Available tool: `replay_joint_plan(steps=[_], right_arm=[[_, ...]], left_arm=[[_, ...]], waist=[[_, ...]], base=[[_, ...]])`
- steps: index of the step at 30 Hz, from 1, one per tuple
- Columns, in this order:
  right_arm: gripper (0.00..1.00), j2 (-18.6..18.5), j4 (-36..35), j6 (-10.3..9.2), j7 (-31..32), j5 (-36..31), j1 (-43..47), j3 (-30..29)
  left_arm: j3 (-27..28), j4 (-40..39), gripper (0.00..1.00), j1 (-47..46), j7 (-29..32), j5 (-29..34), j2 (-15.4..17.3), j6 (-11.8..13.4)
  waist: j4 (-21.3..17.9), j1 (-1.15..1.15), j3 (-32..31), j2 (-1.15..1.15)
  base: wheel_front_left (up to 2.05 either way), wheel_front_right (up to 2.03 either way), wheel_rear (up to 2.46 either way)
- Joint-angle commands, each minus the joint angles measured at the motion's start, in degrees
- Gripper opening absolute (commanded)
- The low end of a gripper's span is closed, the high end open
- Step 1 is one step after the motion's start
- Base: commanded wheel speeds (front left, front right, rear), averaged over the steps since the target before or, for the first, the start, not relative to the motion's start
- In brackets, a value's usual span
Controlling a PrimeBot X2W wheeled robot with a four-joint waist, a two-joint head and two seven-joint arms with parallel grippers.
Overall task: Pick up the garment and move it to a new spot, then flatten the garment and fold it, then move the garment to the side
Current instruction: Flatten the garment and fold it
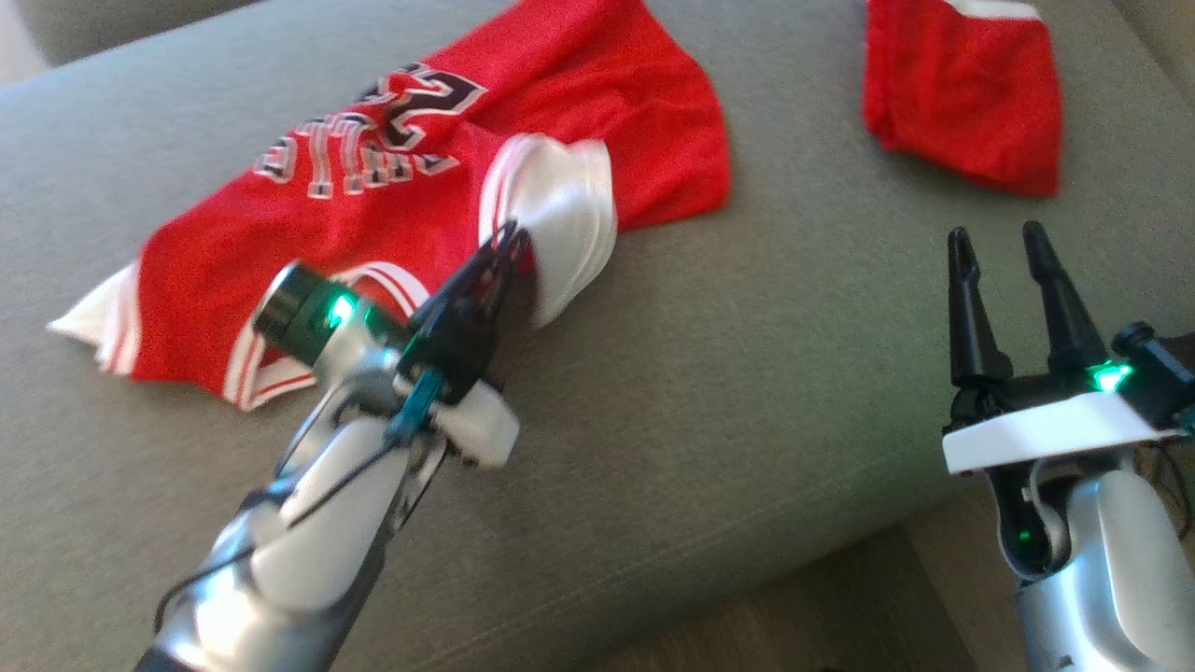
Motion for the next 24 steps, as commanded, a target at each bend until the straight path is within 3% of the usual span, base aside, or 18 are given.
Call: replay_joint_plan(steps=[1,7,14,20,24], right_arm=[[1.0,0.0,-1.4,-0.02,-0.4,-0.5,-1.0,1.1],[1.0,0.0,2.9,-0.02,-0.4,-2.3,-0.3,1.2],[1.0,0.0,7.8,-0.02,-0.3,-3.6,-0.3,0.0],[1.0,0.0,10.5,-0.02,-0.3,-4.2,-0.6,-0.8],[1.0,0.0,12.1,-0.02,0.3,-5.1,-0.7,-2.2]], left_arm=[[1.5,-2.8,0.0,-1.1,-0.3,-0.3,1.6,0.1],[0.6,-11.4,0.0,5.4,-0.3,-1.6,8.0,-1.0],[2.2,-13.6,0.0,10.8,-0.3,-3.5,14.2,-0.7],[5.9,-15.7,0.0,13.8,-0.3,-6.0,16.8,1.3],[5.5,-16.5,0.0,15.6,-0.3,-7.0,17.9,-0.6]], waist=[[3.0,0.0,-2.4,0.0],[9.0,0.0,-6.0,0.0],[14.6,0.0,-8.6,0.0],[17.5,0.0,-9.4,0.0],[18.6,0.0,-9.5,0.0]], base=[[0.0,0.0,0.0],[0.0,0.0,0.0],[0.0,0.0,0.0],[0.0,0.0,0.0],[0.0,0.0,0.0]])
